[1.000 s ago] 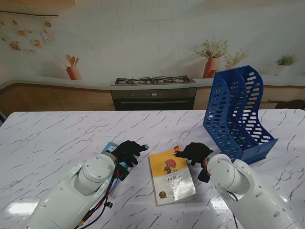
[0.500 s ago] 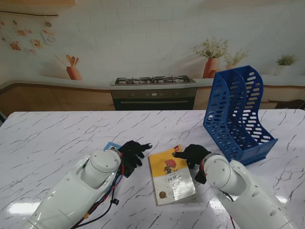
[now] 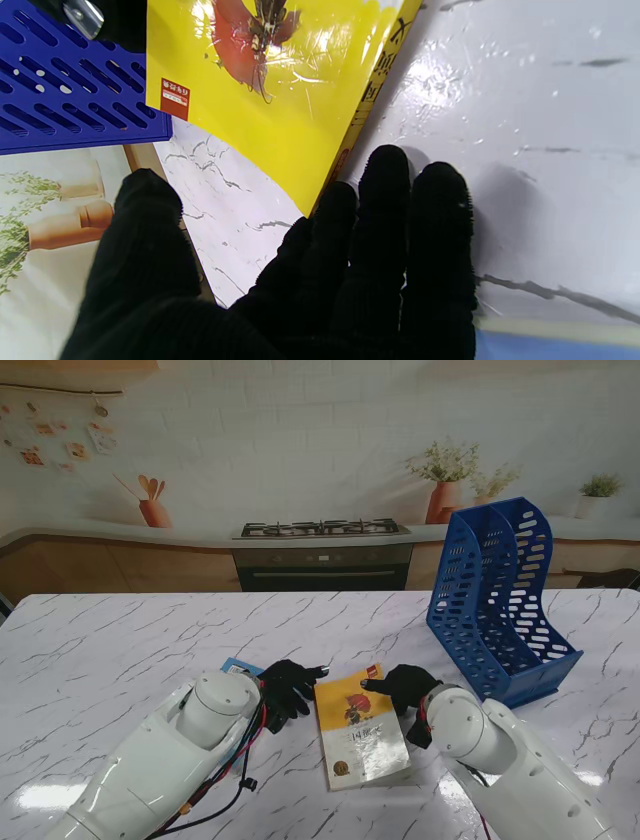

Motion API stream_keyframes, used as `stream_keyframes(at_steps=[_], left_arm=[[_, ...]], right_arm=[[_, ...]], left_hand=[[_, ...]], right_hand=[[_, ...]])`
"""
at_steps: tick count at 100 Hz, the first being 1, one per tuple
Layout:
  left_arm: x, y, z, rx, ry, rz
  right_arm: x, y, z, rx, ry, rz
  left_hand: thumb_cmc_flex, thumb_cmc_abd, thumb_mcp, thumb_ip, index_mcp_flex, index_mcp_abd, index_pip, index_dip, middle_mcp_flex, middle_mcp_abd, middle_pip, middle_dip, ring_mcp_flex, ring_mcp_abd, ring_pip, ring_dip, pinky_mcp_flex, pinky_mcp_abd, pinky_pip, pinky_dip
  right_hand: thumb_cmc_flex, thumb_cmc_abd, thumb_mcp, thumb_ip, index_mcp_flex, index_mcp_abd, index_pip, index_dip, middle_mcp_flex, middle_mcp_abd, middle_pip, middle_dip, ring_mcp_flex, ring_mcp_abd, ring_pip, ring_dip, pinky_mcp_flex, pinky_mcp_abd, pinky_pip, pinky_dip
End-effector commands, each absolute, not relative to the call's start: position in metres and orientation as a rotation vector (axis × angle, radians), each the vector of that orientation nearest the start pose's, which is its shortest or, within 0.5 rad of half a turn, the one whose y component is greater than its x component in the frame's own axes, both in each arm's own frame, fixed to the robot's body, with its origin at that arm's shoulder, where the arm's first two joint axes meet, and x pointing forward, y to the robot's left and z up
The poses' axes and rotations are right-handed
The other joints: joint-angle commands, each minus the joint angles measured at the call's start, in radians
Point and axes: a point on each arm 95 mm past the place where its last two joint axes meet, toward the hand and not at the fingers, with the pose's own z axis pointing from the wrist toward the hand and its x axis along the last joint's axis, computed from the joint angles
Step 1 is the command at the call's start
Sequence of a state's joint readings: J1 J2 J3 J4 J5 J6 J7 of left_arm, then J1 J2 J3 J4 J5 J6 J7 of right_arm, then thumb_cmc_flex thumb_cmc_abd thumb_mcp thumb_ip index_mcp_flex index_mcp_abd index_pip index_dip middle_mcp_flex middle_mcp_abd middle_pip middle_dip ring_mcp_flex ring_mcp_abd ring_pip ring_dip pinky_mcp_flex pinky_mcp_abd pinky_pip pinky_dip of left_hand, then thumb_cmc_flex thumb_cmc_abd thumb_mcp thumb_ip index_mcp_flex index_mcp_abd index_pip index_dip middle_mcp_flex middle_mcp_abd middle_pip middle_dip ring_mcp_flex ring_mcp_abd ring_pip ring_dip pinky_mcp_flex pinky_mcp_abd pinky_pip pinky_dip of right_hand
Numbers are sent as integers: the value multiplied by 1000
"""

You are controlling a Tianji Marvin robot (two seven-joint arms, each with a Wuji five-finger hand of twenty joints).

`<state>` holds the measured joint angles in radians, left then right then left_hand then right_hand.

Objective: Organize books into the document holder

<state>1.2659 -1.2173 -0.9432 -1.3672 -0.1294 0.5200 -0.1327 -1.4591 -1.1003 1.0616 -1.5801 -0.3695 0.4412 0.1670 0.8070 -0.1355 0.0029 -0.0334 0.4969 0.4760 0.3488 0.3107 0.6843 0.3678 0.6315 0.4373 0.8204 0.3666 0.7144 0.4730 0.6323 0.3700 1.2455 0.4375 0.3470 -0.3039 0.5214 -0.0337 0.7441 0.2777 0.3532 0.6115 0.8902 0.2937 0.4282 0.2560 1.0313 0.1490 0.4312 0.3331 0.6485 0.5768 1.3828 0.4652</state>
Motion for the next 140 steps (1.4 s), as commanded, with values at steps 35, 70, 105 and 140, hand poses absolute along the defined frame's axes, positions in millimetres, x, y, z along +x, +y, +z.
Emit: stream_keyframes(at_steps=[35, 70, 105, 140], left_arm=[[422, -93, -410, -2747, 1022, -1279], [423, -95, -406, -2853, 852, -1341], [424, -93, -401, -2941, 863, -1430], [424, -96, -389, -2870, 939, -1575]], right_arm=[[393, 38, -376, -2593, -1564, -1560], [391, 44, -381, -2577, -1570, -1535], [392, 46, -380, -2582, -1558, -1539], [394, 39, -373, -2602, -1530, -1568]], left_hand=[[68, -42, 61, 17, -61, 111, -17, -6, -83, 114, -129, -64, -1, 69, -73, -14, 78, -16, -31, -49], [36, -126, 270, 5, -86, 74, 28, 15, -70, 45, -41, -11, 78, -9, 21, 83, 166, -22, 36, -91], [81, -236, 475, -5, -102, -7, 101, 56, -73, -62, 21, 98, 55, -79, 90, 223, 157, -118, 162, -34], [410, -389, 677, -57, -64, -352, 748, 422, 254, -272, -181, 356, 131, -111, 78, 418, 207, -266, 203, -77]], right_hand=[[41, 22, -36, -18, 33, 33, 19, -26, 37, 18, -16, -14, 11, 59, -34, -66, 19, -140, 38, -20], [93, 31, -60, -13, 34, 32, 24, -30, 39, 17, -15, -14, 13, 58, -30, -73, 24, -145, 37, -26], [114, 40, -84, -9, 29, 29, 24, -33, 35, 13, -16, -14, 8, 54, -30, -78, 22, -149, 36, -31], [103, 53, -98, -7, 8, 1, 19, -35, 13, -9, -20, -15, -11, 40, -36, -82, 7, -165, 28, -37]])
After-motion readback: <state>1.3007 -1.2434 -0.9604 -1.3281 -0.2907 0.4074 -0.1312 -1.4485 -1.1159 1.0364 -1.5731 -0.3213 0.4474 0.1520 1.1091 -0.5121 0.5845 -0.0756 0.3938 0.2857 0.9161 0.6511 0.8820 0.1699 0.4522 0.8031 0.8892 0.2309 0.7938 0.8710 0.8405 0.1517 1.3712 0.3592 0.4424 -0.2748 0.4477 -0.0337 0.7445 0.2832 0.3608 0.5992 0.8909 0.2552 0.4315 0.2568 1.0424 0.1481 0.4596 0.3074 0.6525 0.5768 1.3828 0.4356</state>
